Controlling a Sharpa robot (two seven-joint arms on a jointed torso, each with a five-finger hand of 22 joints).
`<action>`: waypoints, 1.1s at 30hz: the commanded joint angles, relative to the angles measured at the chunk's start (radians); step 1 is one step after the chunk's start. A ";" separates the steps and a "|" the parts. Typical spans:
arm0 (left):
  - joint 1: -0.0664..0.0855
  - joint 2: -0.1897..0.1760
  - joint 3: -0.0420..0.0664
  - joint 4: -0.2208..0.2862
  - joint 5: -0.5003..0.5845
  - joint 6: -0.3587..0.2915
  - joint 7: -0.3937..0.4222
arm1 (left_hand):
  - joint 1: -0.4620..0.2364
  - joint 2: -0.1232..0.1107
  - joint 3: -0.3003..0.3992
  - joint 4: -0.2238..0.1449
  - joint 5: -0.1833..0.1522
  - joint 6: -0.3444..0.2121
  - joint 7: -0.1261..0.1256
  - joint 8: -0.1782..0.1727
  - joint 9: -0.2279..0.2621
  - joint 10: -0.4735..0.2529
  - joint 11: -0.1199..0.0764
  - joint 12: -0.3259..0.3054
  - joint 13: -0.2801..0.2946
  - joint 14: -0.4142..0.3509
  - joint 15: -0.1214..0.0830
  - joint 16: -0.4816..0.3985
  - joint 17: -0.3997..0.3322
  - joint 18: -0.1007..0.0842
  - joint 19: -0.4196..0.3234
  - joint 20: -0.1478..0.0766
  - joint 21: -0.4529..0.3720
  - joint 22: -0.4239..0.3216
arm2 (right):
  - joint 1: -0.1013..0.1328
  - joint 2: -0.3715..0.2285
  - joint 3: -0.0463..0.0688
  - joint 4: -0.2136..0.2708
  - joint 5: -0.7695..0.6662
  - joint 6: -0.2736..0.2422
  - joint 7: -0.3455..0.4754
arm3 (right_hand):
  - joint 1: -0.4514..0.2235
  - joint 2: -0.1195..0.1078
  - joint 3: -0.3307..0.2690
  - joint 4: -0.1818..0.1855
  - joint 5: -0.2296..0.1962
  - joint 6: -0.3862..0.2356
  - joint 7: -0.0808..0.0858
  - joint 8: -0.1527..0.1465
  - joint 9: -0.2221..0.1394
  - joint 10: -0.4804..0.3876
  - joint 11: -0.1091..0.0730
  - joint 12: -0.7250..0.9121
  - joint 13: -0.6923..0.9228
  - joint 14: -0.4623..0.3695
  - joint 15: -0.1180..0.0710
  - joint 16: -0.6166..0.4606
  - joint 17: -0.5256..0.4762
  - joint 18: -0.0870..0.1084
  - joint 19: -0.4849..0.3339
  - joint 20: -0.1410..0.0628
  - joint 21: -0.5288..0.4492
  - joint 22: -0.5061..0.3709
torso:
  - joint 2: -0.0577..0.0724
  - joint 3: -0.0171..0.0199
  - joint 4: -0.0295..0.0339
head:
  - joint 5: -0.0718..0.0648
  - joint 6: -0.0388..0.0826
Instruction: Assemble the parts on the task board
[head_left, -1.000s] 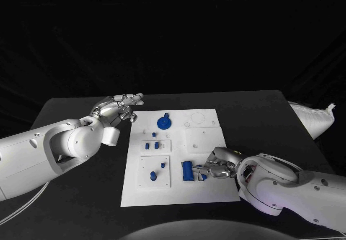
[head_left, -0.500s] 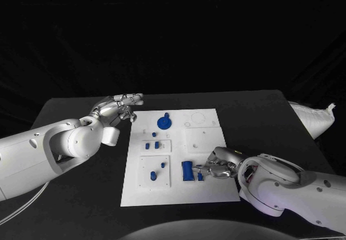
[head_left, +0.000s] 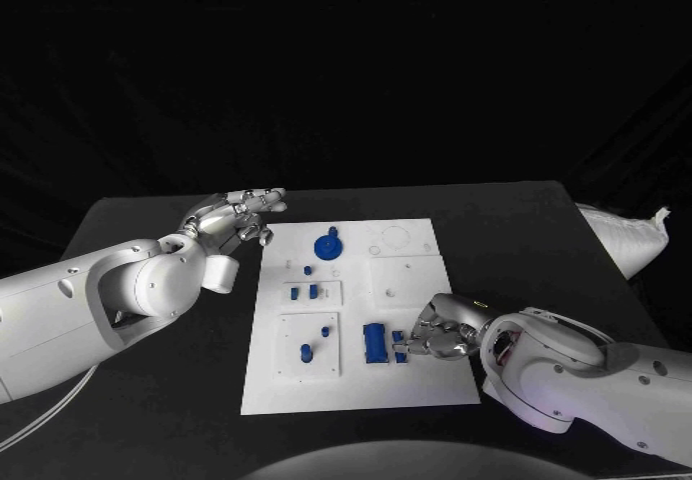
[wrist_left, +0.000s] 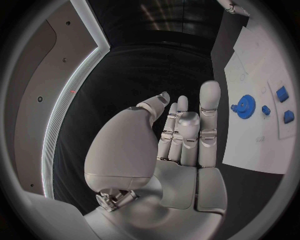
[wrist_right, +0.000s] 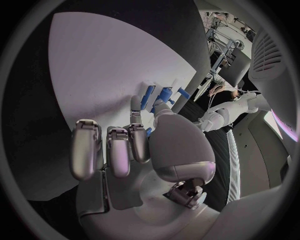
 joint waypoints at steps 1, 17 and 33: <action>0.001 0.003 0.000 -0.002 0.000 0.018 0.007 | 0.000 0.007 -0.008 0.000 0.002 -0.002 -0.002 0.003 0.002 -0.007 -0.001 0.004 0.001 -0.004 0.002 0.002 -0.001 0.009 -0.001 0.005 -0.003 0.001 | -0.001 -0.003 0.000 -0.003 0.025 -0.057 0.082 | 0.035 -0.007 -0.006 -0.016 0.016 -0.037 0.017 -0.022 -0.009 0.045 0.020 -0.015 0.155 0.083 0.012 -0.008 0.173 -0.005 0.000 0.005 -0.014 -0.018 | -0.003 -0.0009 -0.0011 | -0.002 0.002; -0.013 0.064 -0.008 -0.073 0.010 0.014 0.025 | -0.005 0.007 -0.017 0.002 0.002 -0.007 -0.001 0.014 0.001 -0.022 0.003 0.026 0.004 -0.104 0.007 -0.100 -0.192 0.027 -0.070 0.010 -0.122 -0.096 | 0.109 0.028 0.001 -0.208 0.713 -0.251 0.640 | 0.249 0.057 0.035 -0.114 0.042 -0.170 0.088 -0.102 -0.051 -0.347 0.086 -0.827 -0.321 -0.161 0.068 -0.585 -0.508 0.106 -0.289 0.059 -0.565 -0.649 | -0.050 -0.0048 -0.0050 | 0.000 0.019; -0.040 0.191 -0.007 -0.265 0.098 -0.049 0.102 | -0.016 0.007 -0.025 0.024 0.001 -0.039 0.011 -0.008 -0.004 -0.078 0.057 -0.099 -0.118 -0.421 0.117 -0.784 -0.587 0.004 -0.508 0.113 -0.528 -0.354 | 0.161 0.280 0.026 -0.679 1.269 0.003 0.984 | 0.297 0.026 0.188 -0.153 -0.058 -0.244 0.158 -0.142 -0.252 -0.407 0.197 -1.330 -1.112 -0.387 0.227 -1.418 -1.101 0.110 -0.441 0.222 -1.201 -1.100 | -0.104 -0.0104 -0.0087 | 0.008 0.107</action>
